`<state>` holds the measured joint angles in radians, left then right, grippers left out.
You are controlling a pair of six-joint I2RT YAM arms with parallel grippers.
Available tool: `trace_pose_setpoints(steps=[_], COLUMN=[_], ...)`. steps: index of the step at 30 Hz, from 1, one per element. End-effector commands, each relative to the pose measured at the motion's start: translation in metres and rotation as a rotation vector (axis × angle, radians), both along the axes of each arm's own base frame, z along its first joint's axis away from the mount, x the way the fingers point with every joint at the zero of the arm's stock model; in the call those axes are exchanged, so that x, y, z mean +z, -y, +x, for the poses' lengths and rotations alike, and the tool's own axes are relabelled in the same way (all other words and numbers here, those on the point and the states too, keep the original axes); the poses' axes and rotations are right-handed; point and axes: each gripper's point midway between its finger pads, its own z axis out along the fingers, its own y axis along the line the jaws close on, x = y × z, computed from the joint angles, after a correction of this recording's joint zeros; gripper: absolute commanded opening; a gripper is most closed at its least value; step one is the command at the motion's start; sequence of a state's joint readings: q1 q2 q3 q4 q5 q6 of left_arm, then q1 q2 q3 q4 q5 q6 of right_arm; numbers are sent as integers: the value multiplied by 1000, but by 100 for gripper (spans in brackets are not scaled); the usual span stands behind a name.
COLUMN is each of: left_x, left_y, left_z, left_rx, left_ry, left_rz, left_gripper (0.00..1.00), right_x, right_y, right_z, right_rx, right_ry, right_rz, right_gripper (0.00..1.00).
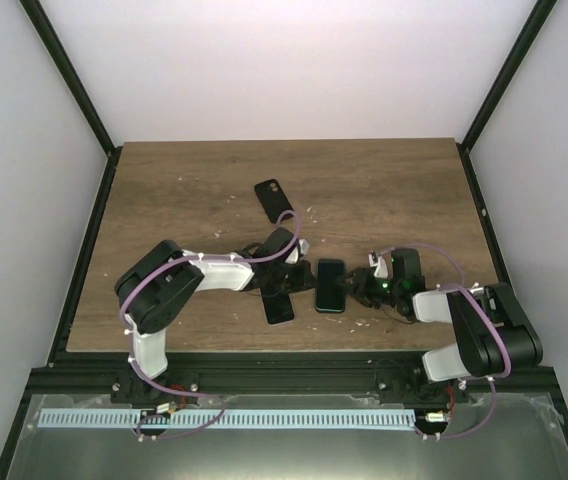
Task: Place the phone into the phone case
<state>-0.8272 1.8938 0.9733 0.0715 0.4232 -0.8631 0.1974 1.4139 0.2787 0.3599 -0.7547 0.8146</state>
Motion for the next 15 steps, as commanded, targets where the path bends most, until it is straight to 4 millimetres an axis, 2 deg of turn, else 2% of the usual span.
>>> trace_pose_setpoints(steps=[1, 7, 15], left_x=[-13, -3, 4], left_y=[-2, 4, 8], left_z=[-10, -10, -12], left_rx=[-20, -25, -22], left_ry=[-24, -28, -39], left_rz=[15, -24, -60], left_gripper=[4, 6, 6], right_x=[24, 21, 20], right_y=[-16, -17, -21], right_z=[1, -1, -6], right_rx=[75, 89, 131], right_ry=[66, 65, 65], right_rz=[98, 106, 130], right_gripper=[43, 28, 20])
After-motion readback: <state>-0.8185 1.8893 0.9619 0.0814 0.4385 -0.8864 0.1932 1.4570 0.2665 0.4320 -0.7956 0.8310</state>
